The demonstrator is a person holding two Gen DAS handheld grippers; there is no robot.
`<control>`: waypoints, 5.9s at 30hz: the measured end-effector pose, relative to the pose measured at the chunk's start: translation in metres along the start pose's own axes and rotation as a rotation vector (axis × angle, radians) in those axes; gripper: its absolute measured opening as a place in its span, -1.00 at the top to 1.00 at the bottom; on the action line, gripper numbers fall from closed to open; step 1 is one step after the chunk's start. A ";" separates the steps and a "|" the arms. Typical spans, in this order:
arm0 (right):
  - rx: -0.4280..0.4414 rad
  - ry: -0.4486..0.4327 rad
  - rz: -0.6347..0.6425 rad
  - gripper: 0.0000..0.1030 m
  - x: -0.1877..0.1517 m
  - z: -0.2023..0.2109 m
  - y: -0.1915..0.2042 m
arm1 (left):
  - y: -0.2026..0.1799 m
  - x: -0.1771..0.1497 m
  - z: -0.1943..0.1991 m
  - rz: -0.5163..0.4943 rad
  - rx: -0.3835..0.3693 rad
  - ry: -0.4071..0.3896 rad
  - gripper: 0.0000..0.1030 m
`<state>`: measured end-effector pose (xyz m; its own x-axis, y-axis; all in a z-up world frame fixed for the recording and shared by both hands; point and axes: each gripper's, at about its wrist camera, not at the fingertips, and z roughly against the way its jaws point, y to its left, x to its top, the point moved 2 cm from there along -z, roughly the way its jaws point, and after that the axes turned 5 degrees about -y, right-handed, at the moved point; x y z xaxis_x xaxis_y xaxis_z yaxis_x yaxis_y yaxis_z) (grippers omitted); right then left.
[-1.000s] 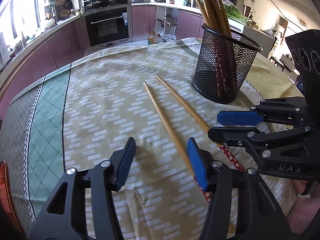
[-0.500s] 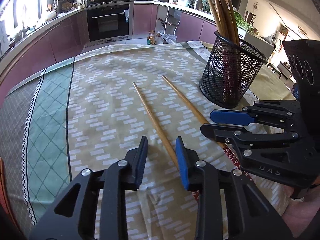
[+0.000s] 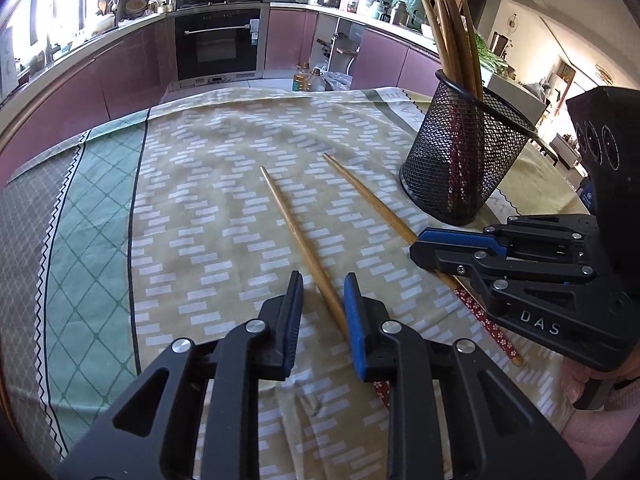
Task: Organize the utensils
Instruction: 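Close the left gripper on one chopstick while the right gripper grasps the other, then lift the left gripper's chopstick upright over the cup while the right gripper carries its own, then lower the left gripper's chopstick into the cup while the right gripper lowers its own, then push the left gripper's chopstick down into the mesh cup while the right gripper pushes its own in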
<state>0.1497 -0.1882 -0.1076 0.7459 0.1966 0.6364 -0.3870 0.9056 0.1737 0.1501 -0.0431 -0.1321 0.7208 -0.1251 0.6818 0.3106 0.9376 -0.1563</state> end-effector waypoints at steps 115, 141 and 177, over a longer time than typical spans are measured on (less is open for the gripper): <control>0.205 -0.374 0.023 0.89 0.016 0.122 -0.011 | -0.033 0.050 0.098 -0.015 -0.186 -0.264 0.85; 0.189 -0.404 0.021 0.89 0.022 0.128 -0.017 | -0.040 0.054 0.099 -0.042 -0.187 -0.275 0.85; 0.179 -0.429 0.010 0.89 0.032 0.129 -0.021 | -0.048 0.066 0.099 -0.073 -0.198 -0.281 0.85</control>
<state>0.1120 -0.2495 0.0060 0.4643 -0.0026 0.8857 -0.5084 0.8181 0.2689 0.1218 -0.0642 -0.0086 0.5024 -0.0693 0.8619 0.4887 0.8451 -0.2169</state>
